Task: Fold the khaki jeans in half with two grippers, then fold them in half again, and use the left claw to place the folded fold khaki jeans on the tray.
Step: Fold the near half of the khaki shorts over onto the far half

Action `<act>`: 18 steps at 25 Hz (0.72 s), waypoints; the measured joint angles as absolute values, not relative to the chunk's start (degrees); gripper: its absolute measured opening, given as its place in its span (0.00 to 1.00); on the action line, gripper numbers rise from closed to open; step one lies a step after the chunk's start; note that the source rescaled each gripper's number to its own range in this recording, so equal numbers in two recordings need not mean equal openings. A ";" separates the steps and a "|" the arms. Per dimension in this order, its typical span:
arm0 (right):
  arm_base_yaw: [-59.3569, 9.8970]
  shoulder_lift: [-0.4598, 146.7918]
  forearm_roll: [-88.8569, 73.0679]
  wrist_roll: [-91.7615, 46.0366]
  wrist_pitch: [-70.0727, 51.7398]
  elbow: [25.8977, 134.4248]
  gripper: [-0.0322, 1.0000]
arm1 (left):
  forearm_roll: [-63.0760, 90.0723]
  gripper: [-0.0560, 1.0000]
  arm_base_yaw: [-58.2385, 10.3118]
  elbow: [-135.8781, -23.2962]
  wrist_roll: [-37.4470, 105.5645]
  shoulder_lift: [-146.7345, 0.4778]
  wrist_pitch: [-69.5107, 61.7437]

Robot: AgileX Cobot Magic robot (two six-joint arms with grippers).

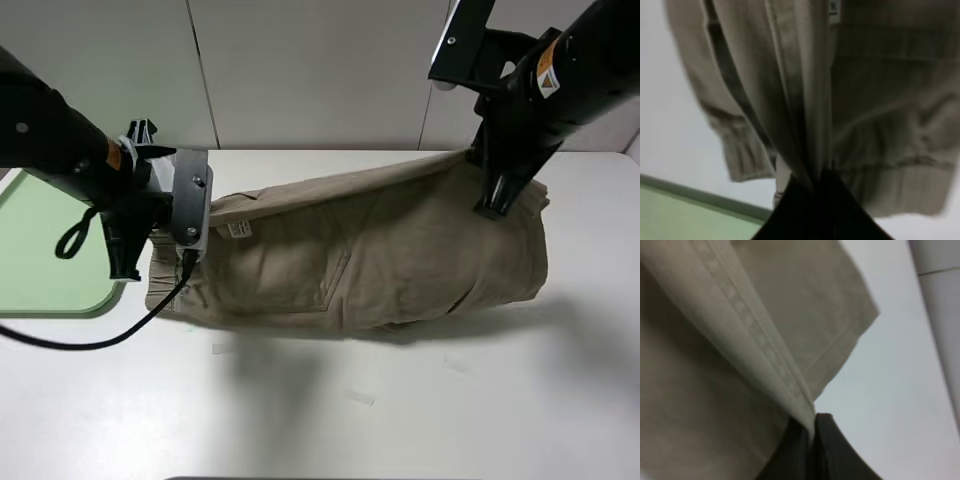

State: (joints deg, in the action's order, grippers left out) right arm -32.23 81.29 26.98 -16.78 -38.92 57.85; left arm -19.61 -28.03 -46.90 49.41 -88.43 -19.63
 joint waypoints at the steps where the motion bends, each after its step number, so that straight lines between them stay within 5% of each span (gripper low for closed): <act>1: -31.61 82.52 26.98 -16.92 -37.85 58.79 0.03 | -21.23 0.05 -27.26 -46.90 46.99 -89.84 -17.40; 18: -27.66 100.42 33.38 -17.70 -24.93 63.73 0.03 | -26.44 0.05 -19.44 -46.67 42.86 -100.27 2.64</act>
